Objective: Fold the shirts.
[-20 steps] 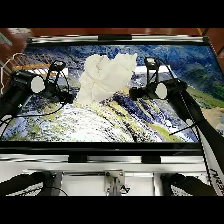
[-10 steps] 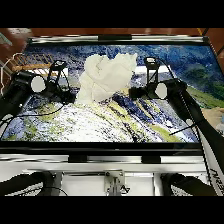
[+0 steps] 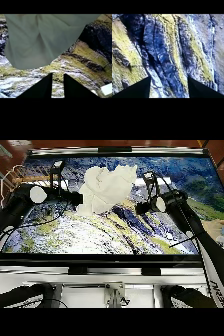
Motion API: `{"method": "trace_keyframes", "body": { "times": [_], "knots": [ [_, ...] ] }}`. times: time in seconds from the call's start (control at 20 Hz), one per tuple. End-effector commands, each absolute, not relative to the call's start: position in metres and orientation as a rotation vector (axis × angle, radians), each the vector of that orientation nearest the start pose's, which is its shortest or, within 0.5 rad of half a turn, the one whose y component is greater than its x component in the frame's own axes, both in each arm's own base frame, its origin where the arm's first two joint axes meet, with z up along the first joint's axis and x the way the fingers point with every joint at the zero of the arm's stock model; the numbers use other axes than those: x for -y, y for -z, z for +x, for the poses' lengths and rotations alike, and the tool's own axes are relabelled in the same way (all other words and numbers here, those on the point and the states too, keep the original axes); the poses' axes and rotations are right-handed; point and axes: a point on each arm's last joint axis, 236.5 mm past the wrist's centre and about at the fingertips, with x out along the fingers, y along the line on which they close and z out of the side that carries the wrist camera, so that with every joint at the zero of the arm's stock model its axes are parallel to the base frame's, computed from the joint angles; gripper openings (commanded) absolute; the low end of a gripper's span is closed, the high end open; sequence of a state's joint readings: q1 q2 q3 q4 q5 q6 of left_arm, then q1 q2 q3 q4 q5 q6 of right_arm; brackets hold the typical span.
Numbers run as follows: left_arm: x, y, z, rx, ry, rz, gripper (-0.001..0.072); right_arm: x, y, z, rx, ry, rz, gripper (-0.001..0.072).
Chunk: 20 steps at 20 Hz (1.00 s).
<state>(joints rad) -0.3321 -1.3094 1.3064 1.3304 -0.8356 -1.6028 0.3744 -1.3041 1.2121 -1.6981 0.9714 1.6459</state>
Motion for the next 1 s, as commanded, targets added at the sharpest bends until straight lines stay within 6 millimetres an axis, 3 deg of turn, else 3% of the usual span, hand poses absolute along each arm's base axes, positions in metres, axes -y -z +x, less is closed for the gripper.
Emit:
{"method": "trace_keyframes", "body": {
  "times": [0.0, 0.1, 0.3, 0.6, 0.95],
  "knots": [
    [0.208, -0.113, 0.465, -0.764, 0.407, -0.207, 0.072, -0.131, -0.035, 0.414, -1.047, -0.218, -0.257, 0.0587],
    [0.205, -0.1, 0.475, -0.805, 0.393, -0.226, 0.0716, -0.137, -0.034, 0.411, -1.059, -0.216, -0.2, 0.0587],
    [0.206, -0.066, 0.517, -0.92, 0.383, -0.36, 0.0716, -0.155, -0.032, 0.402, -1.092, -0.261, -0.105, 0.0587],
    [0.212, -0.017, 0.576, -1.016, 0.407, -0.604, 0.0714, -0.165, -0.02, 0.367, -1.244, -0.294, -0.045, 0.0587],
    [0.219, 0.026, 0.603, -1.016, 0.428, -0.759, 0.0714, -0.161, -0.013, 0.344, -1.347, -0.295, -0.05, 0.0586]
  ]
}}
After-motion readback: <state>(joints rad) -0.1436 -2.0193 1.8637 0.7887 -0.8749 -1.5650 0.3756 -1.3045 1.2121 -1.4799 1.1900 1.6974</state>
